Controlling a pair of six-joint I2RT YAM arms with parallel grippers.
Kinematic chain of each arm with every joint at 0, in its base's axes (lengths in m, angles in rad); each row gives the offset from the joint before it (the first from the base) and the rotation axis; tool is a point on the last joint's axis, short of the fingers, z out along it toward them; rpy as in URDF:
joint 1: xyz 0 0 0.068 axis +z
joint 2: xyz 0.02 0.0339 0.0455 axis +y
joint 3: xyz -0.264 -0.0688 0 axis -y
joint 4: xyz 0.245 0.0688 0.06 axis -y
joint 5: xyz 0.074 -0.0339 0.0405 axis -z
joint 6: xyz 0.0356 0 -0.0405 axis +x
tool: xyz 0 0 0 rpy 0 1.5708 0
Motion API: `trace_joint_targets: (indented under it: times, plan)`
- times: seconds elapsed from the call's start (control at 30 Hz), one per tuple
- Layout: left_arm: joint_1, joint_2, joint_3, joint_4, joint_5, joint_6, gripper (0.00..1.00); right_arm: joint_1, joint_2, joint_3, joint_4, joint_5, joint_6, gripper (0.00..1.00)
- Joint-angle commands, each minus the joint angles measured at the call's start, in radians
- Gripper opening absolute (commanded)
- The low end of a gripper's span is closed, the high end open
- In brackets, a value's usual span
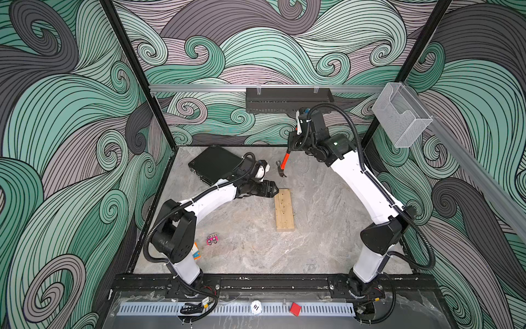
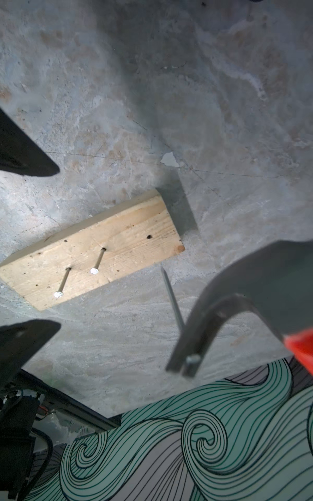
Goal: Use a claw hammer to pull out a nail
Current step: Pick up the nail with the hammer.
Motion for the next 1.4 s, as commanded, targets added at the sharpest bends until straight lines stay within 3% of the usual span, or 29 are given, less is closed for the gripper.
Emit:
trace_joint_targets:
  times: [0.0,0.47,0.93,1.37]
  plan:
    - [-0.003,-0.031,-0.017,0.092,-0.002,0.0,0.83,0.013,-0.067,0.006,0.097,-0.07,0.039,0.0]
    - [-0.004,-0.021,0.009,0.123,0.061,0.036,0.69,0.032,-0.101,-0.003,0.1,-0.122,0.06,0.0]
    - [-0.011,-0.028,0.021,0.112,0.075,0.054,0.4,0.031,-0.092,0.013,0.094,-0.115,0.061,0.0]
    - [-0.016,-0.04,0.023,0.124,0.058,0.062,0.28,0.03,-0.088,0.017,0.096,-0.116,0.061,0.0]
